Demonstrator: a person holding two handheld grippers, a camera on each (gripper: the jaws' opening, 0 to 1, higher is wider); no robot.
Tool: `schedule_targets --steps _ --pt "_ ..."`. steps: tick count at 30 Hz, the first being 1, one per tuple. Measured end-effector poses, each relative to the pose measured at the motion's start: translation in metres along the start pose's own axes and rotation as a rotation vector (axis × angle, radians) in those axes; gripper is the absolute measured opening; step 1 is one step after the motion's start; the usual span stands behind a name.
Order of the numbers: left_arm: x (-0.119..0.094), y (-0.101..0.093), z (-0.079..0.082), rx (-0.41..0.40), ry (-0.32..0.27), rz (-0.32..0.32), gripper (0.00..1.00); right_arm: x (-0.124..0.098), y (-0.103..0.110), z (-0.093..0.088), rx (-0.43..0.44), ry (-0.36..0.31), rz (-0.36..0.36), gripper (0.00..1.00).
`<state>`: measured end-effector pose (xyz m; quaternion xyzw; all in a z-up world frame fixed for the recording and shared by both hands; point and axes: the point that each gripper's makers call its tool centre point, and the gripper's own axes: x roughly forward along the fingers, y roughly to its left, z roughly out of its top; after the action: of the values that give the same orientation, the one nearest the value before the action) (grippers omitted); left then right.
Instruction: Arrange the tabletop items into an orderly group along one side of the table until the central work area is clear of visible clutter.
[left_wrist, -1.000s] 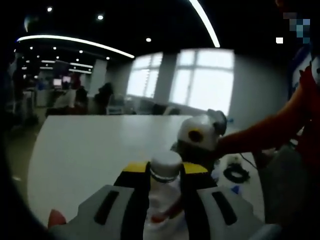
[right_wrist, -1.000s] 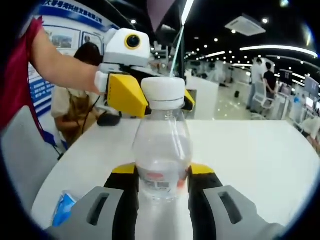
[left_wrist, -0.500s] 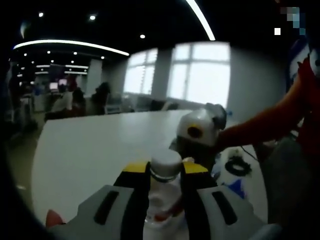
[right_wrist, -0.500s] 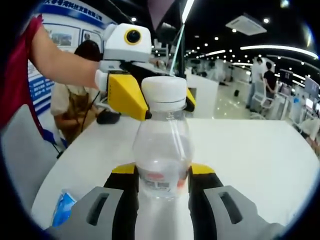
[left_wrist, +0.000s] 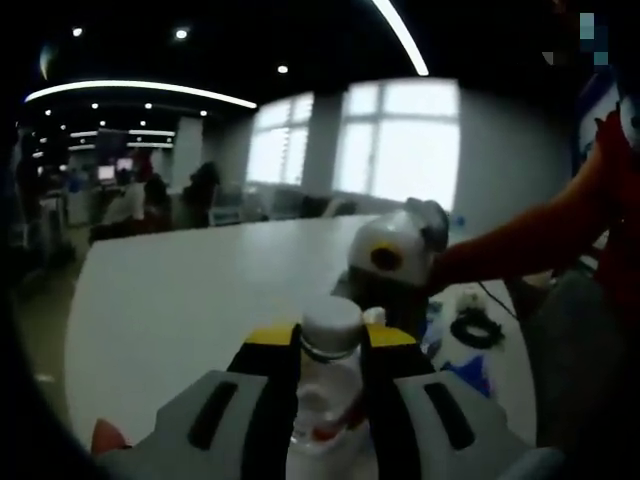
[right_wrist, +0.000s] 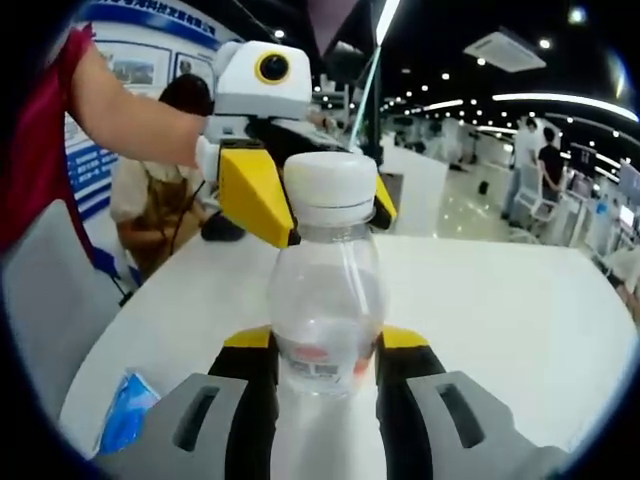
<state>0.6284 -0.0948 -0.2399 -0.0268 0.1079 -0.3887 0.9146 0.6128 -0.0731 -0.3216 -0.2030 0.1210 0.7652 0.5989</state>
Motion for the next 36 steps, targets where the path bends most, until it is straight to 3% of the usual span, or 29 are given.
schedule_targets --steps 6,12,16,21,25,29,33,36 --pt "0.0 0.002 0.0 0.002 0.0 0.004 0.21 0.0 0.0 0.0 0.005 0.012 -0.012 0.38" --pt "-0.001 0.003 -0.009 0.017 0.041 0.019 0.25 -0.005 -0.005 0.008 0.023 -0.012 -0.041 0.45" --pt "-0.004 0.005 -0.015 0.018 0.063 0.029 0.3 -0.007 -0.005 0.004 0.014 0.011 -0.045 0.46" --pt "-0.006 0.005 -0.018 0.023 0.078 0.034 0.4 -0.008 -0.002 -0.003 0.023 0.04 -0.05 0.53" --pt "-0.007 0.005 -0.025 0.016 0.112 0.044 0.55 -0.009 -0.002 -0.005 0.045 0.049 -0.069 0.64" --pt "-0.008 0.0 -0.031 0.027 0.139 0.027 0.56 -0.013 0.0 -0.005 0.055 0.05 -0.072 0.67" --pt "-0.008 0.0 -0.035 0.03 0.147 0.048 0.78 -0.015 0.001 -0.003 0.083 0.034 -0.086 0.79" --pt "-0.011 -0.002 -0.037 0.017 0.15 0.036 0.76 -0.016 0.005 -0.004 0.087 0.044 -0.087 0.85"
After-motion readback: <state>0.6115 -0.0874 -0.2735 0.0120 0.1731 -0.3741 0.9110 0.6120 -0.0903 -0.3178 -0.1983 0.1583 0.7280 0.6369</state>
